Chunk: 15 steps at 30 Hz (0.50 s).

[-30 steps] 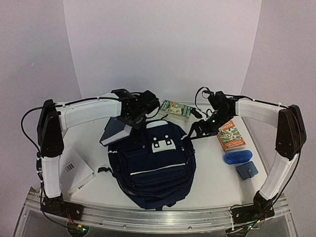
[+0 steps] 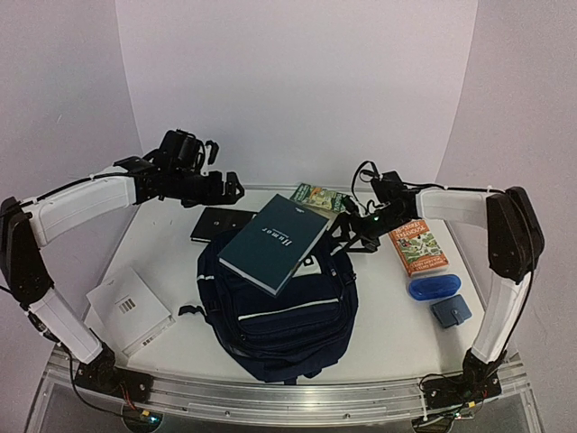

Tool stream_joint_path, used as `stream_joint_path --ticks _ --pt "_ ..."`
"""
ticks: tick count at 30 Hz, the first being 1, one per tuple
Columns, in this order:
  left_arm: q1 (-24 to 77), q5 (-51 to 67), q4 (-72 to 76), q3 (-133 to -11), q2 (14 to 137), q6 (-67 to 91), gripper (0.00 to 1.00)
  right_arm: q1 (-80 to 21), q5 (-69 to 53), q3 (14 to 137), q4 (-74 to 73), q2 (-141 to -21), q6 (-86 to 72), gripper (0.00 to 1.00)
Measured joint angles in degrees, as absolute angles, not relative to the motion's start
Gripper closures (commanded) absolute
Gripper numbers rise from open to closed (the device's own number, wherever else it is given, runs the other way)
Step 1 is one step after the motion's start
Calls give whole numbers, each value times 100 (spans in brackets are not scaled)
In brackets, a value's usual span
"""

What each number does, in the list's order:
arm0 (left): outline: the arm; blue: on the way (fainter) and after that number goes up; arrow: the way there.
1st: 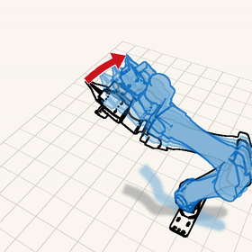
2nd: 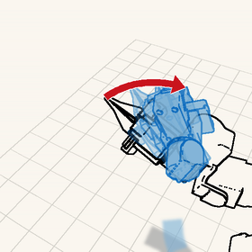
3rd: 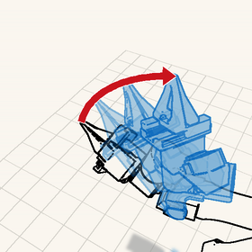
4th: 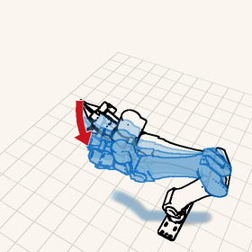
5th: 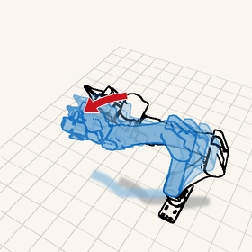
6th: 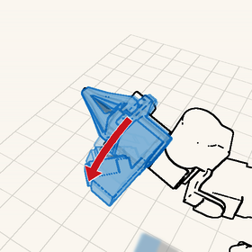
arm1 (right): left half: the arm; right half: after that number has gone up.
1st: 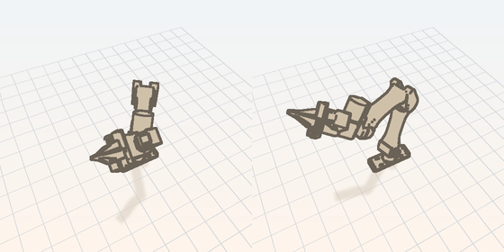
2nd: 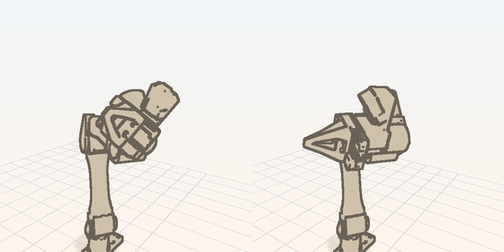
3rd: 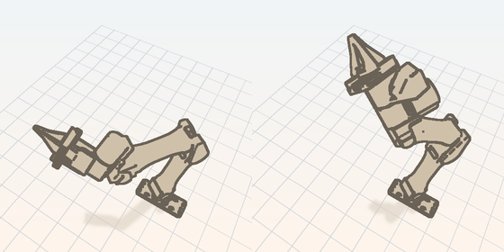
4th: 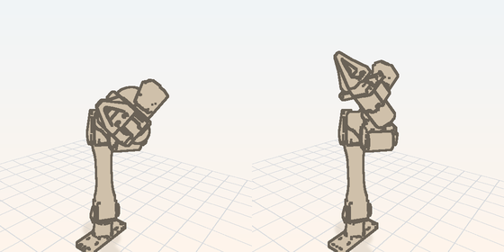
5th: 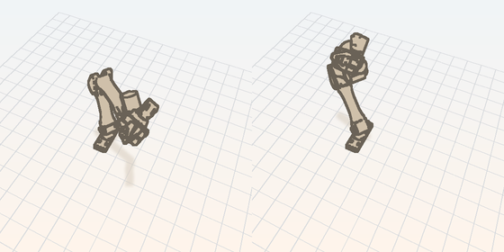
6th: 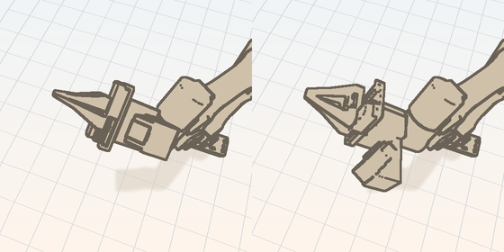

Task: Pack the student bag
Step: Place the book in the student bag, then pick up the book from the student bag.

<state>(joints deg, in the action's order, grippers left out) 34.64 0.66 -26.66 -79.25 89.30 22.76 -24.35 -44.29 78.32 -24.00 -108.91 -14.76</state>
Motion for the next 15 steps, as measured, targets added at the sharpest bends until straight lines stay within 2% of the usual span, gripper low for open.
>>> stream_joint_path --ticks 6,12,15 --pt "2982 1157 -2344 -7778 9271 2300 2 -2678 -4524 7924 -2011 -11439 -1892 2" --pt "2907 1914 -2007 -7707 9796 2419 12 -2805 -4634 8094 -1799 -11794 -2196 2" --pt "2911 2217 -1776 -7470 9941 2549 21 -2807 -4700 8148 -1647 -11854 -2343 2"
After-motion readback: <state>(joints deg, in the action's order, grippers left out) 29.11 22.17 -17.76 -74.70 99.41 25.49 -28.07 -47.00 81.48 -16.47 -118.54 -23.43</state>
